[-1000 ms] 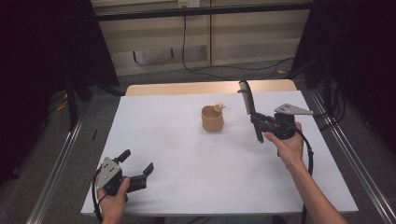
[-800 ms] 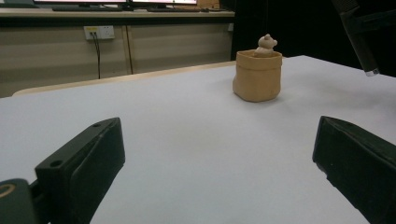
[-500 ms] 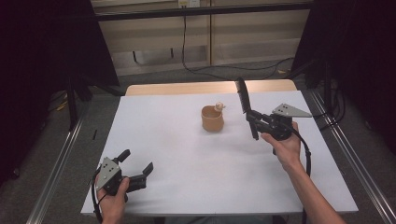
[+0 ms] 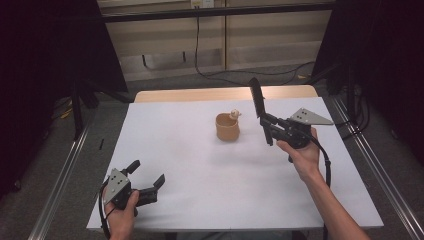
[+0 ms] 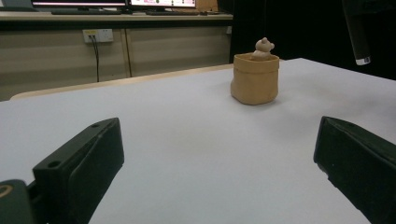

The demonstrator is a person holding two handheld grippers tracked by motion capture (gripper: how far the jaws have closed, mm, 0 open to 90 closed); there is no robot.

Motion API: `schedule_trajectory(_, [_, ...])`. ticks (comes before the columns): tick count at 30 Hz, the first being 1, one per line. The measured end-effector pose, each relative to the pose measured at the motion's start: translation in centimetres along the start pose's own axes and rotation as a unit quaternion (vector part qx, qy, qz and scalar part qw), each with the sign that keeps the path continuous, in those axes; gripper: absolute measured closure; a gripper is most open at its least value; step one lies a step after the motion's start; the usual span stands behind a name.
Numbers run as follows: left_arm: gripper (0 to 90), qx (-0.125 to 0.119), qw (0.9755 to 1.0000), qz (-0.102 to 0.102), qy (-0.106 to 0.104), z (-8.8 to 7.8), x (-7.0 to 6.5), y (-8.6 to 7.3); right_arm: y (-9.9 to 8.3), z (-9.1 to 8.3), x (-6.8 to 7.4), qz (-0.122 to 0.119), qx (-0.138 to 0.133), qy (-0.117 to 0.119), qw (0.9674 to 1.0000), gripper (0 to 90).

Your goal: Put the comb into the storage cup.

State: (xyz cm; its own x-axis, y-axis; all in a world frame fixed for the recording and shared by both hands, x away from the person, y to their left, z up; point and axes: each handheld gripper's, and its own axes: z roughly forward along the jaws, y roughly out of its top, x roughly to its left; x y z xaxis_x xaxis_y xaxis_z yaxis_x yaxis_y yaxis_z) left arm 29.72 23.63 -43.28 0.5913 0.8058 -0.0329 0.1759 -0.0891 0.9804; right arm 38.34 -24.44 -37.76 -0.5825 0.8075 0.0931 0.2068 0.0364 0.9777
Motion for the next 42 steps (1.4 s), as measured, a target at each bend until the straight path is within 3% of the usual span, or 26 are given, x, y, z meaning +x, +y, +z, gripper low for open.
schedule_trajectory(14, [1.8, 0.004, 1.0000, -0.001, 0.001, 0.1, 0.1, -0.1, 1.1, 1.7, 0.9, 0.000, -0.015, 0.020, 0.9997, 72.7])
schedule_trajectory(29, [1.8, 0.004, 1.0000, -0.001, -0.003, 0.1, 0.1, 0.0, 2.6, 4.7, 1.4, 0.010, -0.027, 0.031, 0.9991, 72.6])
schedule_trajectory(42, [1.8, 0.004, 1.0000, -0.003, -0.005, 0.1, 0.2, 0.0, 3.3, 6.0, 1.7, 0.009, -0.034, 0.030, 0.9989, 72.7])
